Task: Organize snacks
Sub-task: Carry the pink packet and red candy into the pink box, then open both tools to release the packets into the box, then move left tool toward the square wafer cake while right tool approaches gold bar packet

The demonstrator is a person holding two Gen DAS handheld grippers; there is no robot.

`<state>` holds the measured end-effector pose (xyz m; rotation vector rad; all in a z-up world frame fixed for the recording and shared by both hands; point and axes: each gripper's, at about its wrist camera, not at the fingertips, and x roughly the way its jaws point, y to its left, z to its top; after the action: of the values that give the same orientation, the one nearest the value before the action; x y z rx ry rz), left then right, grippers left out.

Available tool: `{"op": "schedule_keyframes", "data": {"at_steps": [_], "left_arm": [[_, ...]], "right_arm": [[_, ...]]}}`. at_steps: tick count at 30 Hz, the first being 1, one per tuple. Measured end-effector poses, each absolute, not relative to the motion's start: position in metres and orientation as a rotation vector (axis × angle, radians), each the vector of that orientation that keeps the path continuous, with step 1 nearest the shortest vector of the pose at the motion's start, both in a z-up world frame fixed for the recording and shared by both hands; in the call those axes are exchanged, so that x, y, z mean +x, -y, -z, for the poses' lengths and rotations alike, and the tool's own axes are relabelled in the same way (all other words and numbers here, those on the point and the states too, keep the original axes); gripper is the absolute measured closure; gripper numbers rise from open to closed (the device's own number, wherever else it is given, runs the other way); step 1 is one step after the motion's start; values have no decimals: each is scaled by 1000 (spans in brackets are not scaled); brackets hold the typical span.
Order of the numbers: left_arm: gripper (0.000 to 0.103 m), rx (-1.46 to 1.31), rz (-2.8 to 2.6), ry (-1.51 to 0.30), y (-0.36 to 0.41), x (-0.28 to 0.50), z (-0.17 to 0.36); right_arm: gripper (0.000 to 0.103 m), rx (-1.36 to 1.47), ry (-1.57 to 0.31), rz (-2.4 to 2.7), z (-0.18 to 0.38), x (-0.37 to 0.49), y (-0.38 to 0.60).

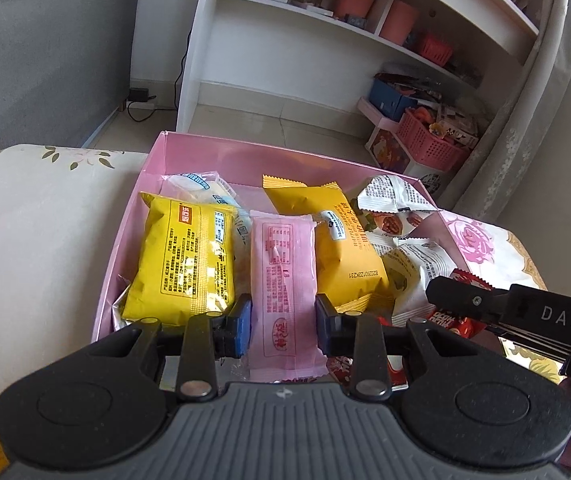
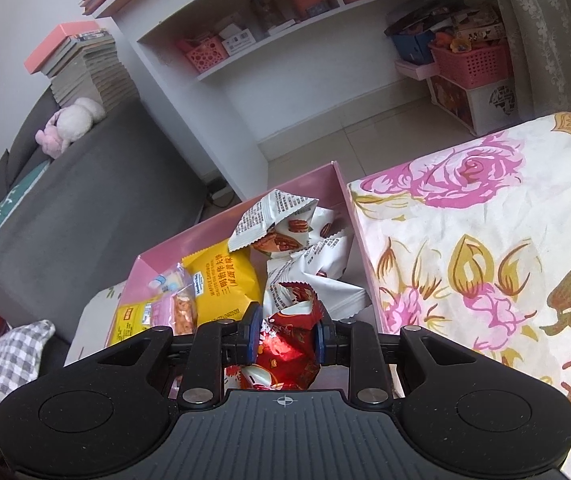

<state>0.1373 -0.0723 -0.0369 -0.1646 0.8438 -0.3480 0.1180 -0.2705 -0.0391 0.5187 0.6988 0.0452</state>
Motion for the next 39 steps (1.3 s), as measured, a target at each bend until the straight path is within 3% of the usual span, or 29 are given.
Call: {"op": "schedule_keyframes", "data": {"at_steps": [5, 7, 9, 12, 14, 18, 23, 27, 34, 39], "left_arm": [[68, -163, 361, -834, 73, 134, 33], [65, -163, 364, -834, 72, 133, 31], [60, -165, 366, -831, 72, 130, 28], [49, -152, 372, -816, 71, 122, 21], [35, -134, 376, -806, 72, 116, 16], [27, -102, 380, -797, 71, 105, 9], [15, -66, 387, -790, 68, 92, 3], [10, -40, 382, -784, 65, 81, -2], [1, -13, 375, -780, 61, 61, -6], [0, 5, 353, -760, 51, 41, 6]], "right_arm": [[75, 527, -694, -65, 34, 116, 271], [70, 535, -688, -71, 31, 114, 272], [61, 536, -682, -73, 27, 111, 273], [57, 522, -679, -75, 22, 105, 274], [53, 517, -677, -76, 18, 100, 276], [39, 517, -667, -84, 11, 87, 279], [31, 471, -659, -100, -1, 69, 280], [18, 432, -650, -114, -7, 52, 279], [11, 346, -656, -130, -12, 31, 272], [6, 259, -662, -126, -6, 18, 264]]}}
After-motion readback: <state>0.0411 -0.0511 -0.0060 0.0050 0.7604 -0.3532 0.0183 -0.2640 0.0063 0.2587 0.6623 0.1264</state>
